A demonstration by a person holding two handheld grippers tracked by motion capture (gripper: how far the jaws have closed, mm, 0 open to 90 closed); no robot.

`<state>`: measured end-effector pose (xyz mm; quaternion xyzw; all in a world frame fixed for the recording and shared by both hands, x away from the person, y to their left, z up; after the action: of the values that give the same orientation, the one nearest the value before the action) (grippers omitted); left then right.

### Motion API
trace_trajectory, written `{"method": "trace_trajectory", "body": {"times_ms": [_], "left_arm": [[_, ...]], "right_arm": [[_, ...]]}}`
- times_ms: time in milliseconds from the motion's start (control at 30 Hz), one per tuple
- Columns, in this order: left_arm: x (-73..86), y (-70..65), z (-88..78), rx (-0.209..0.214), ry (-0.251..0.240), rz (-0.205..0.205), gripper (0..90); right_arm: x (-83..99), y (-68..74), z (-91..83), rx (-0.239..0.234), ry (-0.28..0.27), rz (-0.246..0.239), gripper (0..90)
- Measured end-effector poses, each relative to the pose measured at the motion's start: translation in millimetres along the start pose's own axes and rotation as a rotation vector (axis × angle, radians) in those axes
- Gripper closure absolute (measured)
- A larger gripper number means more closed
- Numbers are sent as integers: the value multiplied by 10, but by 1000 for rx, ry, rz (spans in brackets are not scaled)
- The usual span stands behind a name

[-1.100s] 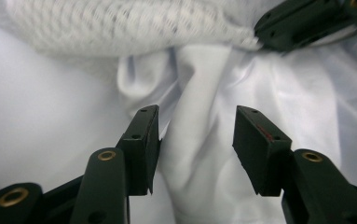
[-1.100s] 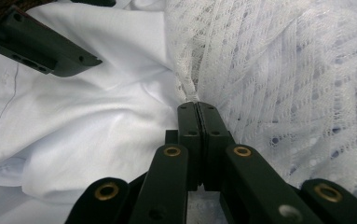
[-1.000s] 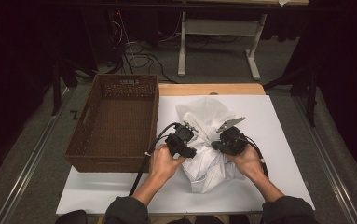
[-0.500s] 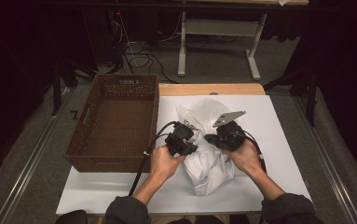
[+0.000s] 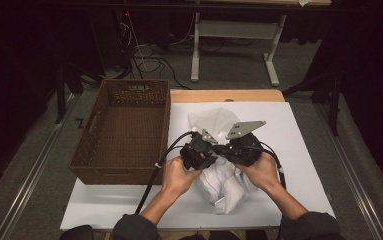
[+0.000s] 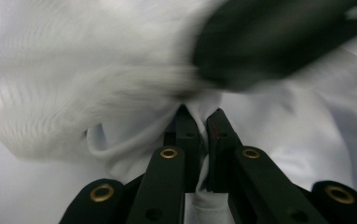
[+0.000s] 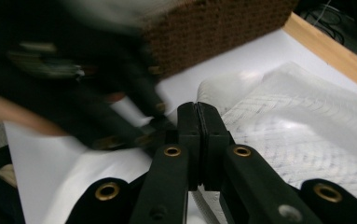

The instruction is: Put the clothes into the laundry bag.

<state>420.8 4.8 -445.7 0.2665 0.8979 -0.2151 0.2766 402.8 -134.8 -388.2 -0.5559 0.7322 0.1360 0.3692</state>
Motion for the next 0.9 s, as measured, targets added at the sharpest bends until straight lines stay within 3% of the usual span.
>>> {"method": "trace_trajectory", "body": {"times_ms": [67, 133, 200, 300, 400, 500, 600, 733, 900], "left_arm": [[-5, 120, 203, -18, -8, -52, 852], [-29, 194, 305, 6, -18, -110, 841], [-51, 187, 325, 10, -28, -115, 813], [-32, 148, 279, 10, -8, -106, 695], [17, 80, 147, -36, 1, -79, 564], [80, 68, -23, -51, 1, -67, 503], [145, 96, -122, -72, -7, -72, 483], [241, 126, -75, -85, 8, -87, 477], [286, 140, 18, -54, -4, -115, 517]], "right_arm": [[143, -34, 30, 5, 23, 18, 900], [292, -73, 73, 1, 49, 53, 900], [414, -111, 136, 7, 89, 61, 900], [515, -145, 215, 25, 131, 84, 900], [559, -168, 277, 36, 164, 84, 900], [587, -186, 319, 53, 198, 75, 900], [598, -199, 323, 60, 207, 78, 898], [624, -216, 330, 72, 226, 78, 896], [688, -251, 382, 68, 268, 83, 894]]}}
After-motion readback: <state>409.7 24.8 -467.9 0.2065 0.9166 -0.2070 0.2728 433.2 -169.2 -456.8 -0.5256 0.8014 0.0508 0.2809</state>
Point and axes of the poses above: each handheld gripper's, and its own axes: z roughly forward along the jaws, x roughly out of its underside, y roughly to its left, the point moved 2 cm from there along z, roughly forward along the jaws, and after that the axes turned 13 degrees about -z, right-handed, at the moved point
